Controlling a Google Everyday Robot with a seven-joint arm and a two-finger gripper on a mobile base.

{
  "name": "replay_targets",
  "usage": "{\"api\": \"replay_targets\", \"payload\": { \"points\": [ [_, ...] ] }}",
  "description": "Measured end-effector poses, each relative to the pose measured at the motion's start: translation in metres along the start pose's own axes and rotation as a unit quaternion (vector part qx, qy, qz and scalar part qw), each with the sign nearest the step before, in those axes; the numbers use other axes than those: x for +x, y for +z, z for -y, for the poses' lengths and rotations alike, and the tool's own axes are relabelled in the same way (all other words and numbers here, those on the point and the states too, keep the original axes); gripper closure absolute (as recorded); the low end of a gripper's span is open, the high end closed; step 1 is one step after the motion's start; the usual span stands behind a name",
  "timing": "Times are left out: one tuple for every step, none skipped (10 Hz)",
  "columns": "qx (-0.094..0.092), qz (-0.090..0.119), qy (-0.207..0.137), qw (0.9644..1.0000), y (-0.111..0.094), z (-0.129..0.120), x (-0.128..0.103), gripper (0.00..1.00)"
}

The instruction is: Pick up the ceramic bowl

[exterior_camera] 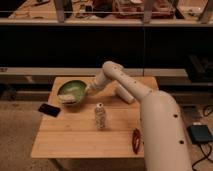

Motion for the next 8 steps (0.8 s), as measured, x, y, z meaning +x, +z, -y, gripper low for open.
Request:
{"api": "replay_targets", "payload": {
  "points": [
    [0.010,0.001,-0.005,0.9999,-0.006,0.010,-0.002,0.83],
    [0.018,0.001,-0.010,0.9998,-0.012,0.018,-0.004,0.83],
    [0.027,0.003,-0.016,0.9995,-0.022,0.030,-0.008,0.83],
    [0.031,0.005,-0.018,0.9993,-0.029,0.037,-0.010,0.83],
    [0.032,0.007,-0.020,0.9993,-0.034,0.042,-0.011,0.83],
    [0.031,0.008,-0.023,0.9992,-0.041,0.046,-0.012,0.83],
    [0.028,0.006,-0.026,0.9993,-0.045,0.048,-0.011,0.83],
    [0.027,0.007,-0.025,0.9993,-0.044,0.046,-0.012,0.83]
  ]
}}
